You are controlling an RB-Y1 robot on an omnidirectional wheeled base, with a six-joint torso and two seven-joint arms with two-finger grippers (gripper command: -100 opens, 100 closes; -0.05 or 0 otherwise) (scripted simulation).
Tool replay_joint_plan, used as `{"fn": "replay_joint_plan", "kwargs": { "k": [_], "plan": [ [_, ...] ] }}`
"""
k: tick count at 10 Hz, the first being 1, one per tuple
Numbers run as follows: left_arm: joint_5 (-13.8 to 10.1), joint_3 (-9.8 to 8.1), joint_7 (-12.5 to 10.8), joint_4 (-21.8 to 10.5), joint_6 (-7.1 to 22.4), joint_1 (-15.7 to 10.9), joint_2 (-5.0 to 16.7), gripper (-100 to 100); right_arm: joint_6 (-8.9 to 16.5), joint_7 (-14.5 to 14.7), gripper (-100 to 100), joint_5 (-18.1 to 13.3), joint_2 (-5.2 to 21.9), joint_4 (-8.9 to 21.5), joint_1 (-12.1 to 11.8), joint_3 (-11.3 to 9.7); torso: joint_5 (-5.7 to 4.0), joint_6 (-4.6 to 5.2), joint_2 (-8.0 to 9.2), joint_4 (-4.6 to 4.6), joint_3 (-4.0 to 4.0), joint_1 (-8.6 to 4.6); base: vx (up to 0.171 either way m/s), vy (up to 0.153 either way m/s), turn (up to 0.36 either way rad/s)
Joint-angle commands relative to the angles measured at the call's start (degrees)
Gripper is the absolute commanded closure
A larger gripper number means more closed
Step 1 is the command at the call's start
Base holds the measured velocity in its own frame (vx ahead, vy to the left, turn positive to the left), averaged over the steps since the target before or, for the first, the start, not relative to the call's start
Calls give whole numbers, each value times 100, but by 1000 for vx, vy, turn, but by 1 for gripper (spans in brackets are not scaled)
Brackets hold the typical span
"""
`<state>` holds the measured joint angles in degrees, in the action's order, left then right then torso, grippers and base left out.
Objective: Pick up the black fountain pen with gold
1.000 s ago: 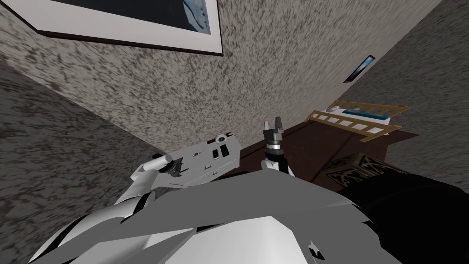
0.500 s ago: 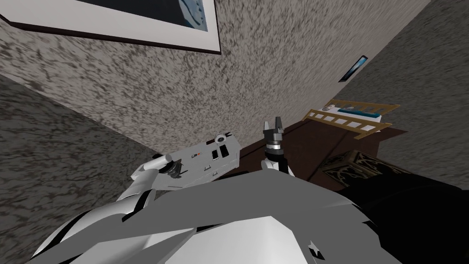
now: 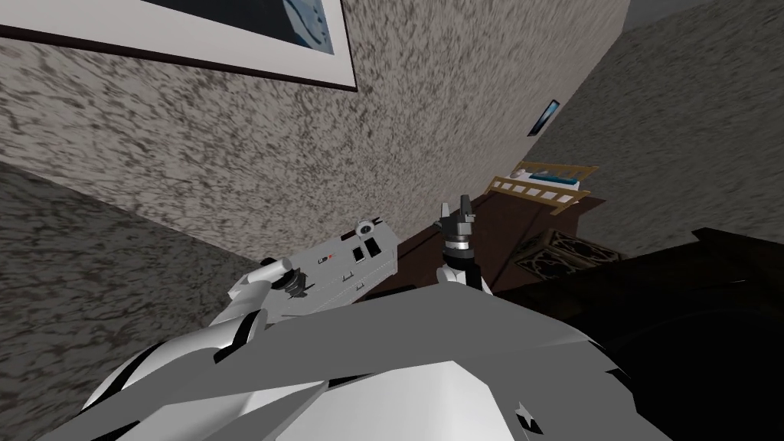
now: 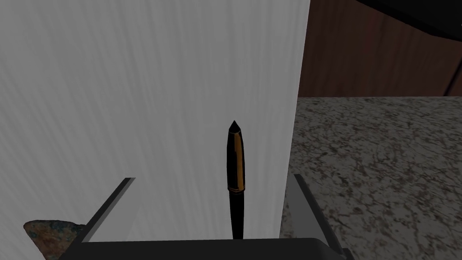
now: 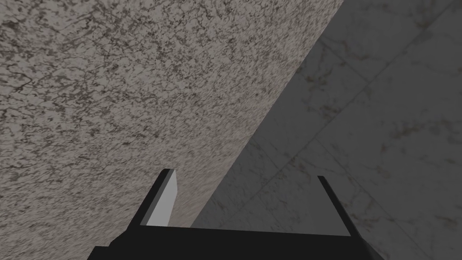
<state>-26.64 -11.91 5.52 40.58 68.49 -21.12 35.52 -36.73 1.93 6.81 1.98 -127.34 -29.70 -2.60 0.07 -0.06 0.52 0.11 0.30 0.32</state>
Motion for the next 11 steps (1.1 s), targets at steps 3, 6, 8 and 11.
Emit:
{"fn": "replay_joint_plan", "kwargs": {
  "k": [3, 6, 8, 11],
  "plan": [
    [64, -11, -166, -126, -88, -42, -49, 100, 0, 0, 0, 0, 0, 0, -2, 0, -2, -4, -22, -4, -12, -9, -67, 43, -112],
    [63, -12, -165, -125, -83, -40, -47, 100, 0, 0, 0, 0, 0, 0, -2, 0, -3, 0, -55, -12, -32, -20, -3, 0, 2],
    [63, -12, -165, -126, -81, -39, -47, 0, -1, 0, 0, 0, 0, 0, -2, 0, -3, 0, -58, -13, -33, -19, 0, 0, 0],
    [-89, 9, 188, 220, 125, 99, 62, 100, -1, 0, 0, 0, -1, -1, -5, 0, -11, -10, -100, -21, -56, -42, 125, -74, 277]
  ]
}}
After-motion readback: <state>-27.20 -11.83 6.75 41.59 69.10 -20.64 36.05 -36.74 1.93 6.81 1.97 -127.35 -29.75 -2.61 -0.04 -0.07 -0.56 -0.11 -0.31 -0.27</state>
